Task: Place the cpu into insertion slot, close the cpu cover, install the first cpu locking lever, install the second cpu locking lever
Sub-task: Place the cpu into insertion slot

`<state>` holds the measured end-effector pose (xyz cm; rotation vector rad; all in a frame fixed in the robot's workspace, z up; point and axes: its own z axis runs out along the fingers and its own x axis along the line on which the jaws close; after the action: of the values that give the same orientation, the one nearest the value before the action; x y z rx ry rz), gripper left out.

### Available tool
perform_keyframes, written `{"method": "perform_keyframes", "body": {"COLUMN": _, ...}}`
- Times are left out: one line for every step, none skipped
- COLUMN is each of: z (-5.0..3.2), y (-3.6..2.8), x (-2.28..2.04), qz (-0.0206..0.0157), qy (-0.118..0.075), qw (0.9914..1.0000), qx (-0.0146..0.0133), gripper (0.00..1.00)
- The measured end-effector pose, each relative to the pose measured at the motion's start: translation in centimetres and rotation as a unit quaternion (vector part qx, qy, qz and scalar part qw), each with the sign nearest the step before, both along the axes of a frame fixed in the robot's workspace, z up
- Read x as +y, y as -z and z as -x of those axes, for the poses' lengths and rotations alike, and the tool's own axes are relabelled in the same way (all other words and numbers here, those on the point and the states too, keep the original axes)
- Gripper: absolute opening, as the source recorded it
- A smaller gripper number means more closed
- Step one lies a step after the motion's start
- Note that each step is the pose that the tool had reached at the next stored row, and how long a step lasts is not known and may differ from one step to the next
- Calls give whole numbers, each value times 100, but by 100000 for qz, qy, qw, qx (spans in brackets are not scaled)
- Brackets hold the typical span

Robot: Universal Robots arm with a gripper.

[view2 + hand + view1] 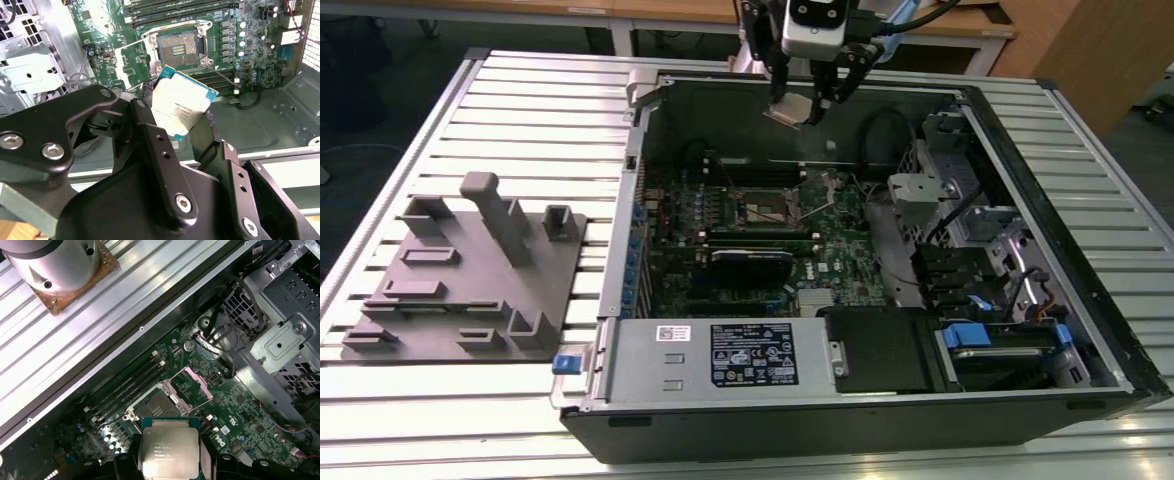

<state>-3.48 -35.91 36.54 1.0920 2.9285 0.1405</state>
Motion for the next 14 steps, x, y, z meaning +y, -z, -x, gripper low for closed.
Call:
{"method": "perform_keyframes", "body": {"z": 0, "y": 0, "x": 0, "qz": -4, "qy": 65, "qw": 100000, "qx": 0, "gripper": 54}}
{"method": "perform_keyframes", "body": {"z": 0, "y": 0, "x": 0, "qz": -5, "qy": 131, "qw": 100000, "qx": -2, "gripper": 54}}
{"method": "perform_keyframes", "body": {"z": 0, "y": 0, "x": 0, "qz": -4, "qy": 196, "qw": 100000, "qx": -2, "gripper": 54}}
{"method": "perform_keyframes", "body": {"z": 0, "y": 0, "x": 0, "qz": -3, "qy": 254, "qw": 100000, "qx": -2, "gripper": 54}}
{"method": "perform_keyframes", "body": {"z": 0, "y": 1, "x": 0, "qz": -5, "qy": 324, "qw": 99999, "qx": -2, "gripper": 54}}
{"method": "perform_keyframes", "body": {"z": 0, "y": 1, "x": 0, "qz": -4, "qy": 392, "qw": 99999, "qx": -1, "gripper": 54}}
{"method": "perform_keyframes", "body": {"z": 0, "y": 1, "x": 0, "qz": -4, "qy": 462, "qw": 99999, "qx": -3, "gripper": 54}}
{"method": "perform_keyframes", "body": {"z": 0, "y": 1, "x": 0, "qz": -3, "qy": 536, "qw": 99999, "qx": -1, "gripper": 54}}
{"method": "perform_keyframes", "body": {"z": 0, "y": 1, "x": 0, "qz": -5, "qy": 615, "qw": 99998, "qx": -2, "gripper": 54}}
{"method": "perform_keyframes", "body": {"z": 0, "y": 1, "x": 0, "qz": -5, "qy": 699, "qw": 99998, "qx": -2, "gripper": 54}}
{"method": "perform_keyframes", "body": {"z": 0, "y": 1, "x": 0, "qz": -3, "qy": 779, "qw": 99997, "qx": 0, "gripper": 54}}
{"method": "perform_keyframes", "body": {"z": 0, "y": 1, "x": 0, "qz": -3, "qy": 853, "qw": 99996, "qx": 0, "gripper": 54}}
{"method": "perform_keyframes", "body": {"z": 0, "y": 2, "x": 0, "qz": -5, "qy": 931, "qw": 99996, "qx": -2, "gripper": 54}}
{"method": "perform_keyframes", "body": {"z": 0, "y": 2, "x": 0, "qz": -4, "qy": 1006, "qw": 99995, "qx": -2, "gripper": 54}}
